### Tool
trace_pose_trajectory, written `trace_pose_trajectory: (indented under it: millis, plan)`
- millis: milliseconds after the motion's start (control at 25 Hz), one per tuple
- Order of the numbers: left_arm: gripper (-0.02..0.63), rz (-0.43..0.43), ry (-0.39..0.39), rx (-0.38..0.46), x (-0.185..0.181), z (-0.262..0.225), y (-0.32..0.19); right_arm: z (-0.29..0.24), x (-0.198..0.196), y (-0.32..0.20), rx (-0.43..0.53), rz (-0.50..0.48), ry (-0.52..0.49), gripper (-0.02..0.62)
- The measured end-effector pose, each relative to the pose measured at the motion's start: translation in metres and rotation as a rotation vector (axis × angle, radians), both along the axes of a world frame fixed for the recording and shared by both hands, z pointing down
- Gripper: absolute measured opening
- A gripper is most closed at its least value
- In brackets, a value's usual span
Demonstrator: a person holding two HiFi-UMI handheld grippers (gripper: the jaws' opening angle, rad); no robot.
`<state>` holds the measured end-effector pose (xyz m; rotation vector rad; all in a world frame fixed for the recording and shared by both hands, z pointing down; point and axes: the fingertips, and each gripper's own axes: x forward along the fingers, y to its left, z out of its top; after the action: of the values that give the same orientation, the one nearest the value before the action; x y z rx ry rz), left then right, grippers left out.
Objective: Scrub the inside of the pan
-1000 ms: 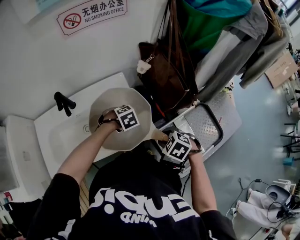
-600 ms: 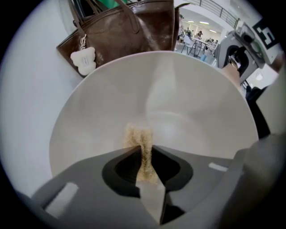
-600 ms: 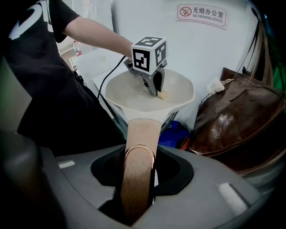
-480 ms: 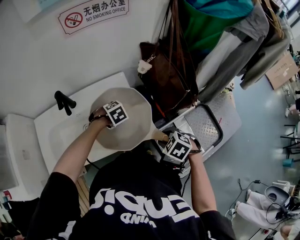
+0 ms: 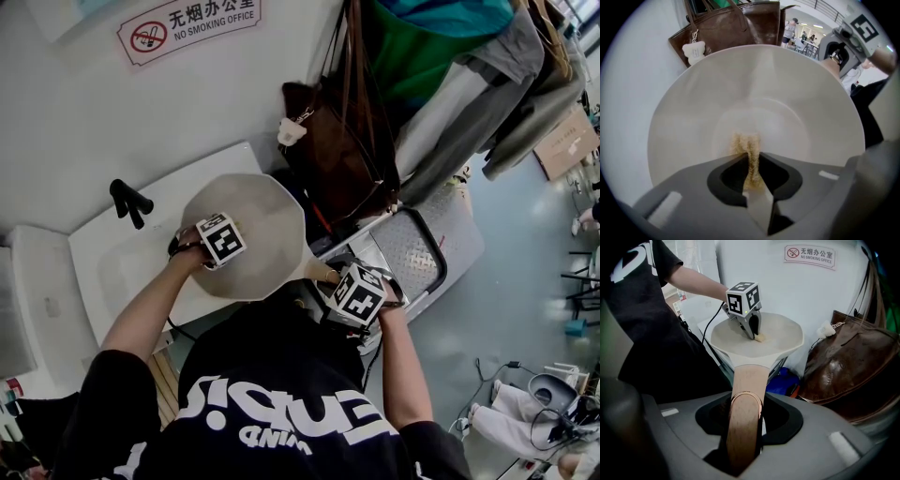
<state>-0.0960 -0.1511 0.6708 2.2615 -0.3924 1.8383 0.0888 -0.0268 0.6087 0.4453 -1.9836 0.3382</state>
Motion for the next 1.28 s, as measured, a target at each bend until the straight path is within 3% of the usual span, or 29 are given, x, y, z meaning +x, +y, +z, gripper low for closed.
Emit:
trace_pose_trajectory:
  millis: [360,600,760,920,1280]
  plan:
    - [0.067,0.020,-0.013,-0.124,0.000,-0.001,0.037,-0.001,-0.001,0.000,-0.007,0.001,0.000,0.161]
    - [0.067,0.062,0.033,-0.142,0.016,0.000,0.045,-0.002,-0.001,0.000,-0.012,0.004,0.003,0.161]
    - [0.067,0.067,-0.010,-0.178,0.013,-0.002,0.060,-0.002,-0.002,0.000,-0.011,0.005,0.004,0.161]
    - [0.067,0.140,0.061,-0.170,0.041,-0.001,0.070,-0.003,-0.002,0.001,-0.013,0.008,0.006,0.161]
    - [0.066,0.183,0.109,-0.223,0.073,-0.003,0.090,-0.003,-0.003,0.001,-0.012,0.010,0.013,0.161]
